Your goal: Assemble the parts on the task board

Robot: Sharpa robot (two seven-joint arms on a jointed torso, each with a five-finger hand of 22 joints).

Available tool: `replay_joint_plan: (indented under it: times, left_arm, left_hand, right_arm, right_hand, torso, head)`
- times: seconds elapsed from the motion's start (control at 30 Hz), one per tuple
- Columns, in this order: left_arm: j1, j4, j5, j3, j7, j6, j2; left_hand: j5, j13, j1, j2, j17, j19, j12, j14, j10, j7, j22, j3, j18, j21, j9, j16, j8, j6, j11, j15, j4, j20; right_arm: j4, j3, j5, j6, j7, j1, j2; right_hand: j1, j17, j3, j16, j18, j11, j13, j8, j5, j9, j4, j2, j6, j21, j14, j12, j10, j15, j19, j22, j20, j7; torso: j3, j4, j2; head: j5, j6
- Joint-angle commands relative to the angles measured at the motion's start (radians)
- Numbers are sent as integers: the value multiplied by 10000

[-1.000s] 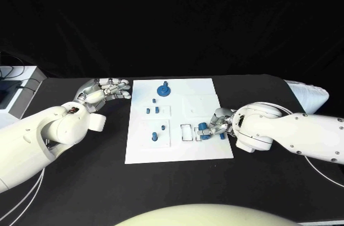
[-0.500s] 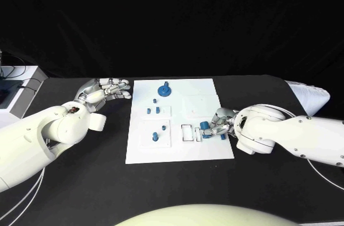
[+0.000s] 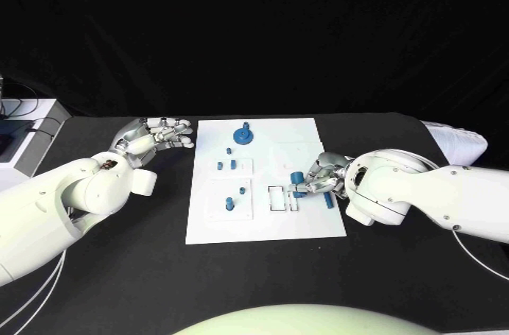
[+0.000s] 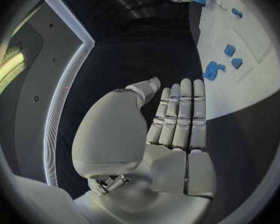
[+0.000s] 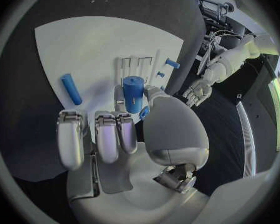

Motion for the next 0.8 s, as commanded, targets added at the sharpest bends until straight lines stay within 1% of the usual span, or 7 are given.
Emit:
replay_joint_plan:
  times: [0.03, 0.13, 0.27, 0.37, 0.53, 0.7, 0.8]
  left_arm:
    - [1, 25, 55, 7, 59, 69, 18]
    - [1, 27, 55, 7, 60, 71, 26]
    - [1, 30, 55, 7, 58, 77, 35]
    - [1, 30, 55, 7, 55, 78, 37]
    - [1, 26, 55, 7, 54, 76, 39]
    - [1, 16, 55, 7, 52, 78, 48]
    - [1, 11, 57, 7, 51, 81, 56]
  left_hand:
    - [22, -12, -61, -55, 10, 52, -48, 50, 7, 18, -13, -1, 27, -51, -13, 29, -65, 1, 48, 20, 68, 10]
    - [22, -14, -53, -52, 23, 58, -70, 39, 0, 26, -19, 5, 26, -62, -15, 24, -65, 6, 55, 26, 70, 10]
    - [22, -14, -53, -52, 23, 58, -70, 39, 0, 26, -19, 5, 26, -62, -15, 24, -65, 6, 55, 26, 70, 10]
    - [22, -14, -53, -52, 23, 58, -70, 39, 0, 26, -19, 5, 26, -62, -15, 24, -65, 6, 55, 26, 70, 10]
    - [22, -14, -53, -52, 23, 58, -70, 39, 0, 26, -19, 5, 26, -62, -15, 24, -65, 6, 55, 26, 70, 10]
    - [22, -15, -53, -62, 34, 61, -86, 30, -4, 33, -25, 2, 24, -73, -18, 19, -67, 7, 61, 31, 73, 11]
    - [22, -15, -53, -62, 34, 61, -86, 30, -4, 33, -25, 2, 24, -73, -18, 19, -67, 7, 61, 31, 73, 11]
  right_arm:
    - [-59, -25, 711, 172, 103, -37, 202]
    - [-170, -48, 876, 279, 98, -129, 423]
    - [-280, -72, 1010, 384, 91, -256, 684]
    - [-324, -80, 999, 407, 84, -309, 805]
    - [-368, -86, 910, 400, 83, -345, 913]
    - [-372, -87, 865, 423, 89, -357, 979]
    - [-381, -88, 773, 346, 102, -360, 1021]
  right_hand:
    - [74, 2231, 50, 45, -72, -50, 2627, -3, 35, -1, 31, 0, 89, 55, 958, 59, 1063, -46, 889, 2367, -43, -15]
    - [56, 2225, 48, 43, -71, -47, 2627, -8, 22, -3, 33, -4, 91, 48, 956, 59, 1063, -44, 887, 2365, -43, -14]
    - [26, 2208, 46, 38, -67, -44, 2627, -17, 2, -5, 34, -6, 94, 29, 953, 59, 1063, -41, 883, 2358, -41, -10]
    - [12, 2204, 45, 37, -66, -43, 2627, -22, -7, -6, 35, -8, 95, 26, 952, 59, 1063, -40, 882, 2358, -41, -8]
    - [-34, 2194, 40, 33, -60, -38, 2627, -35, -41, -9, 34, -15, 99, -5, 949, 59, 1063, -36, 875, 2347, -38, -5]
    - [-76, 2194, 28, 33, -63, -35, 2627, -46, -81, -10, 31, -41, 105, 6, 949, 59, 1063, -33, 877, 2352, -36, -2]
    - [-90, 2194, 23, 33, -63, -34, 2619, -51, -101, -10, 29, -52, 107, 6, 949, 49, 1057, -32, 877, 2352, -35, -2]
  torso:
    - [5, -2, 14]
    - [4, 1, 11]
    - [10, 25, 19]
    - [9, 19, 18]
    - [4, 13, 12]
    - [9, 10, 21]
    - [12, -2, 18]
  head:
    - [12, -20]
    - [13, -28]
    - [13, -56]
    - [24, -63]
    - [40, -81]
    - [56, -92]
    - [73, -82]
